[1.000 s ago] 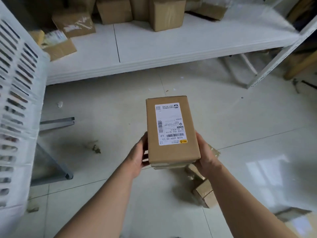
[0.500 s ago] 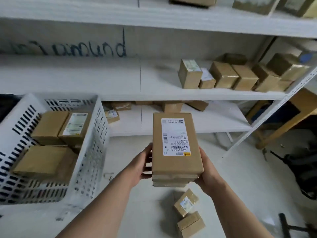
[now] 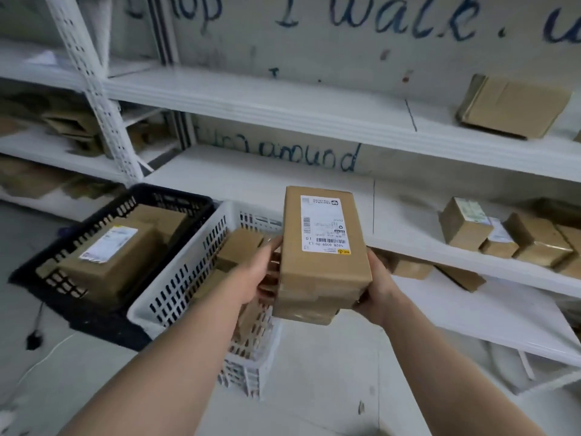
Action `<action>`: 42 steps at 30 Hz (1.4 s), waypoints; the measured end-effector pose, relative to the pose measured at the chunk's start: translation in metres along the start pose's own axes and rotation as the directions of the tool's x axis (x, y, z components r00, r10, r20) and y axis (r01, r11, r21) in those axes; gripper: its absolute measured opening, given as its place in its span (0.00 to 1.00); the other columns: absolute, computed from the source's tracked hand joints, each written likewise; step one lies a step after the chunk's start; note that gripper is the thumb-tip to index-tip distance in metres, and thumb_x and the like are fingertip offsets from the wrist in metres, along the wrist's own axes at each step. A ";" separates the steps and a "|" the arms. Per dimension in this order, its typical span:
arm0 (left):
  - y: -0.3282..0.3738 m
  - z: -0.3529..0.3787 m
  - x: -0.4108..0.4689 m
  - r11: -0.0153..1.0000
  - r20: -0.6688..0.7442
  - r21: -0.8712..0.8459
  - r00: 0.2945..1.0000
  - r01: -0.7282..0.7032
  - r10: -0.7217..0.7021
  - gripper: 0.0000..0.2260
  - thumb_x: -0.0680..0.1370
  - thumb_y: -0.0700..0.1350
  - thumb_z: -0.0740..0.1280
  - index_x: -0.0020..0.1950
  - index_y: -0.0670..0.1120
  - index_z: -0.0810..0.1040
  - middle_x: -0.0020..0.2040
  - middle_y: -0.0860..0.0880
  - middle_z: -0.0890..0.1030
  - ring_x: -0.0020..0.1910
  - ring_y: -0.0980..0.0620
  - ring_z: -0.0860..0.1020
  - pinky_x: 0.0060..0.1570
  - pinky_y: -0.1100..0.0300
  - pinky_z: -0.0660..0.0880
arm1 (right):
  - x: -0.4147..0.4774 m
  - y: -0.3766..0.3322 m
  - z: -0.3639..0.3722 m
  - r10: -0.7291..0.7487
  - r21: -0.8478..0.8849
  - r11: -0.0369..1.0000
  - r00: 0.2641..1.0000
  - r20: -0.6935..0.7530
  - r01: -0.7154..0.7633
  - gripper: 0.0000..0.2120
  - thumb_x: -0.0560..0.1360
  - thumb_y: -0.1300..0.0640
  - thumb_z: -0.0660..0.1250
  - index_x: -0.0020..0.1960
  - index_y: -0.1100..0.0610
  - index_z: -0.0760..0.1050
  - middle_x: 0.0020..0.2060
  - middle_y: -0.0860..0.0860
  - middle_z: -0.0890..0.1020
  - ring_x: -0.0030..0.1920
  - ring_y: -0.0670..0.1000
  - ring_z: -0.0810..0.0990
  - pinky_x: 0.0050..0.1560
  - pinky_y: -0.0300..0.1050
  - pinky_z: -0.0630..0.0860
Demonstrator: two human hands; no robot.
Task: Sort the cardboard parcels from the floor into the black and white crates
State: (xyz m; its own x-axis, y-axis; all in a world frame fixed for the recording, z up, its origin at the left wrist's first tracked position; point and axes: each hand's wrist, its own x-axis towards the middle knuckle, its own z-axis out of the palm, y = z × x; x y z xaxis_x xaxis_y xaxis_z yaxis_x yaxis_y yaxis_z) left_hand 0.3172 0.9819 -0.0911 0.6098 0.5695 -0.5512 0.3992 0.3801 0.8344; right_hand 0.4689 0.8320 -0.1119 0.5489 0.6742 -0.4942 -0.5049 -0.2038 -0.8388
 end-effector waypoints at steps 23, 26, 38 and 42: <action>0.027 -0.227 0.178 0.972 0.036 -0.016 0.972 0.235 -0.234 0.29 0.79 0.63 0.57 0.68 0.41 0.76 0.60 0.36 0.79 0.57 0.37 0.79 0.40 0.57 0.73 | 0.171 0.052 0.233 0.139 0.347 0.930 0.990 -0.037 -0.118 0.28 0.74 0.32 0.60 0.61 0.51 0.81 0.55 0.55 0.84 0.53 0.56 0.84 0.56 0.54 0.78; 0.029 -0.229 0.197 0.966 0.014 -0.073 0.969 0.248 -0.248 0.28 0.79 0.62 0.59 0.65 0.41 0.77 0.56 0.36 0.82 0.57 0.38 0.79 0.48 0.56 0.78 | 0.197 0.049 0.234 0.148 0.383 0.915 0.988 -0.032 -0.125 0.26 0.74 0.34 0.62 0.59 0.52 0.82 0.54 0.56 0.85 0.50 0.56 0.84 0.54 0.53 0.78; 0.034 -0.233 0.247 0.966 -0.070 -0.159 0.973 0.206 -0.219 0.16 0.81 0.55 0.60 0.52 0.48 0.83 0.40 0.47 0.85 0.41 0.47 0.81 0.40 0.58 0.74 | 0.260 0.043 0.221 0.208 0.198 0.961 0.976 -0.060 -0.192 0.33 0.66 0.33 0.71 0.62 0.54 0.78 0.53 0.55 0.84 0.53 0.56 0.83 0.44 0.49 0.81; 0.053 -0.227 0.241 0.979 -0.101 -0.099 0.977 0.178 -0.188 0.17 0.80 0.58 0.62 0.50 0.47 0.83 0.40 0.47 0.85 0.42 0.46 0.81 0.40 0.57 0.75 | 0.253 0.030 0.219 0.209 0.217 0.958 0.975 -0.079 -0.188 0.30 0.67 0.35 0.70 0.60 0.55 0.80 0.53 0.56 0.85 0.55 0.59 0.82 0.52 0.55 0.80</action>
State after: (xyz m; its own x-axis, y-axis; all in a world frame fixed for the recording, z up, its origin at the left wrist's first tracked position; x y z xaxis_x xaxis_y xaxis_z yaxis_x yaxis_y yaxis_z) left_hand 0.3297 1.3050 -0.1809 0.4517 0.5587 -0.6956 0.4317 0.5454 0.7185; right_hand 0.4466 1.1518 -0.2119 0.4823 0.5585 -0.6749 -0.7313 -0.1675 -0.6612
